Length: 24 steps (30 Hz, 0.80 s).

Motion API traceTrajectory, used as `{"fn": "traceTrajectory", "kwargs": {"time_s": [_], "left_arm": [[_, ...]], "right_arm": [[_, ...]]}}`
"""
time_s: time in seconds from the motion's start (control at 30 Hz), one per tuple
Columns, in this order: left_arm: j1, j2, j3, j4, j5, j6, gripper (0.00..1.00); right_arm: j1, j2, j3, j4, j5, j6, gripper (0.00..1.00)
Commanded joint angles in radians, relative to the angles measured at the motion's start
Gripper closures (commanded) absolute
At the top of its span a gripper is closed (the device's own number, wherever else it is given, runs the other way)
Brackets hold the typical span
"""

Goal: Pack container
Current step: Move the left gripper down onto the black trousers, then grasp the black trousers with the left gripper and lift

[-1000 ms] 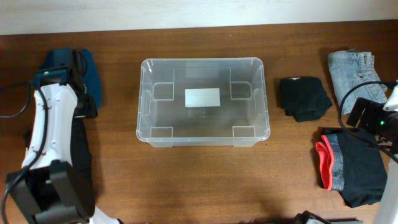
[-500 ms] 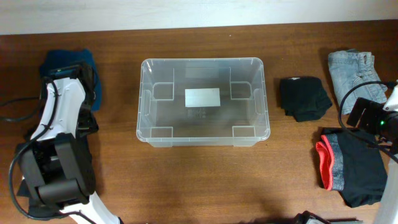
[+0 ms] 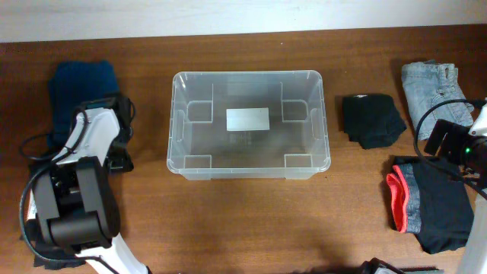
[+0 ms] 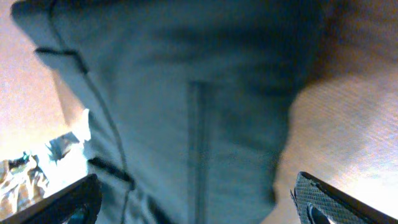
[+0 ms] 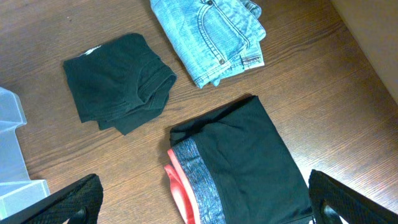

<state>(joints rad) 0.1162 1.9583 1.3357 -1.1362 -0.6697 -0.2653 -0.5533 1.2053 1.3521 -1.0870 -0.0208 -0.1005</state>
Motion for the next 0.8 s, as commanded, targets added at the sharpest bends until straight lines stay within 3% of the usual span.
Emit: {"fn": "traceTrajectory", "kwargs": {"time_s": [0.0, 0.77], "left_arm": [[-0.018, 0.011, -0.051, 0.031, 0.000, 0.024, 0.01], [-0.015, 0.012, -0.131, 0.082, -0.124, -0.015, 0.02]], "right_arm": [[-0.003, -0.004, 0.010, 0.003, -0.002, 0.008, 0.02], [-0.003, -0.004, 0.010, 0.003, -0.002, 0.008, 0.02]]}}
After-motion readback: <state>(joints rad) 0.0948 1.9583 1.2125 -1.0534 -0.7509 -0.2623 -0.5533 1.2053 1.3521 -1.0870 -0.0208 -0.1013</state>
